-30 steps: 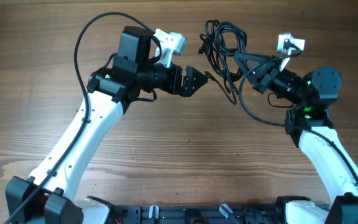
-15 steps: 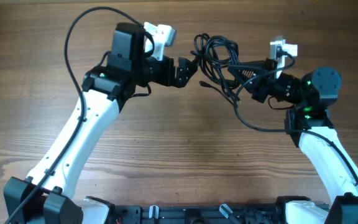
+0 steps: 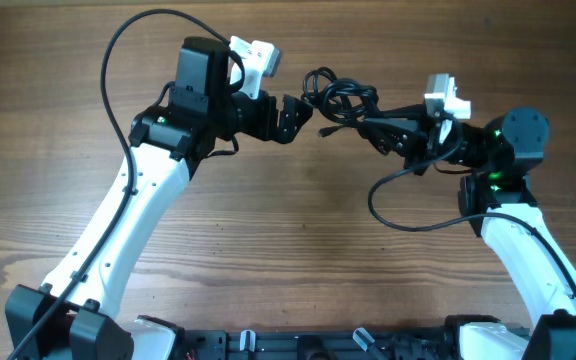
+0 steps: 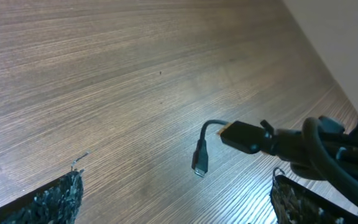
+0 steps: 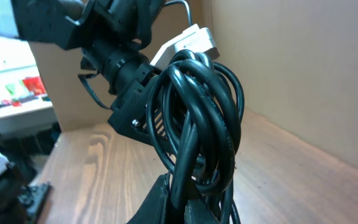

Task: Untangle cables

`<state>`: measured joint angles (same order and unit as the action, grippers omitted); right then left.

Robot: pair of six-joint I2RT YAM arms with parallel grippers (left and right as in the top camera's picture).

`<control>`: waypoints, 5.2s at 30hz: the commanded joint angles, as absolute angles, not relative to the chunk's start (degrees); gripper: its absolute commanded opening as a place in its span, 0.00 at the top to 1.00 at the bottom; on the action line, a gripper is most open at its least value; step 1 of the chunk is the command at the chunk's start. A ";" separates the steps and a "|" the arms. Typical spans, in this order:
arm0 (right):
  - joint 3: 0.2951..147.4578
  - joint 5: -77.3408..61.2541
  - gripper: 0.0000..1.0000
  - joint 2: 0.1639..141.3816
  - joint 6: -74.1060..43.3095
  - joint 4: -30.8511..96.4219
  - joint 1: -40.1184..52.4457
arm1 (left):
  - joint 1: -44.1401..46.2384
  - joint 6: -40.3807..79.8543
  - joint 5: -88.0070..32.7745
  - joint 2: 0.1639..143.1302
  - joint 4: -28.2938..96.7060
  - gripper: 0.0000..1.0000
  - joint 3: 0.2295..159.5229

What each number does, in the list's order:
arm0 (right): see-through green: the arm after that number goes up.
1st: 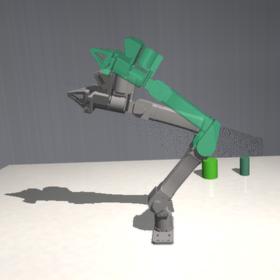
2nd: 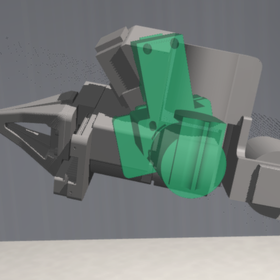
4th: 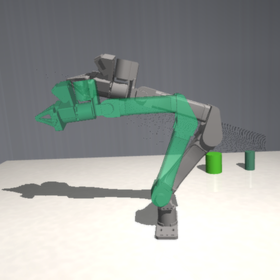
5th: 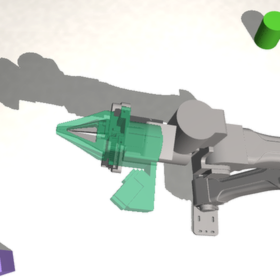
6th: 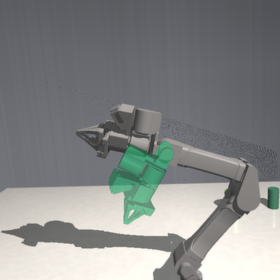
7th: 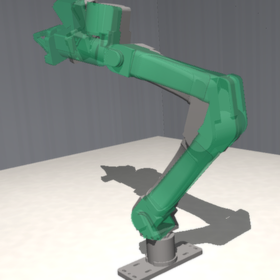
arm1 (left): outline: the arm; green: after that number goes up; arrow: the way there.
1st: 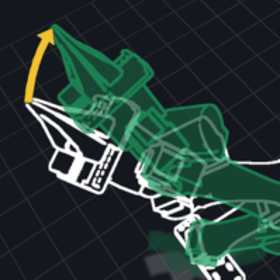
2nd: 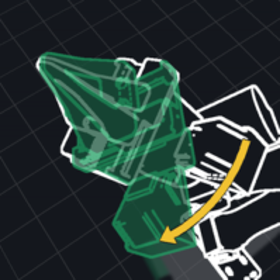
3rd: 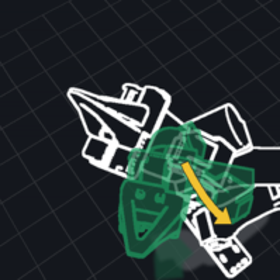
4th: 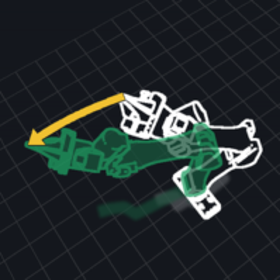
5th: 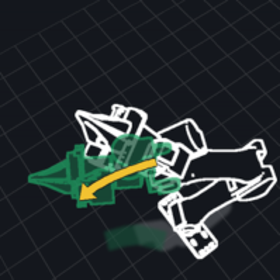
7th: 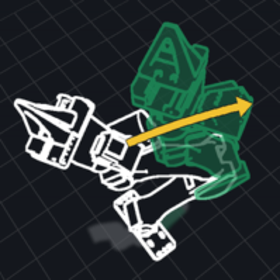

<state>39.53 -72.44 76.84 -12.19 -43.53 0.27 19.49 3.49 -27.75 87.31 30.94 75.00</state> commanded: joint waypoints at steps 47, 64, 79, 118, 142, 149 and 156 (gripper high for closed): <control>40.05 -73.38 0.96 76.73 16.51 -28.75 0.14 | 22.59 26.17 -34.41 81.45 32.40 0.12 75.81; 40.05 -73.38 0.96 76.73 16.73 -27.33 0.12 | 22.70 26.20 -32.86 81.43 29.17 0.07 75.81; 40.05 -73.36 0.96 76.73 16.73 -27.35 0.12 | 22.61 27.94 -27.57 81.43 29.89 0.34 75.83; 40.05 -73.34 0.96 76.73 16.47 -28.88 0.12 | 24.99 27.94 -26.63 83.64 32.36 0.96 75.81; 40.05 -71.18 0.96 76.73 12.49 -25.56 0.12 | 22.96 56.38 -0.51 83.57 28.60 0.96 75.81; 40.05 -71.24 0.96 76.73 6.70 -22.46 0.12 | 22.96 57.71 1.43 83.57 22.61 0.96 75.81; 40.05 -76.42 0.96 76.73 3.90 -21.30 0.14 | 22.98 58.87 5.67 83.57 19.53 0.96 75.81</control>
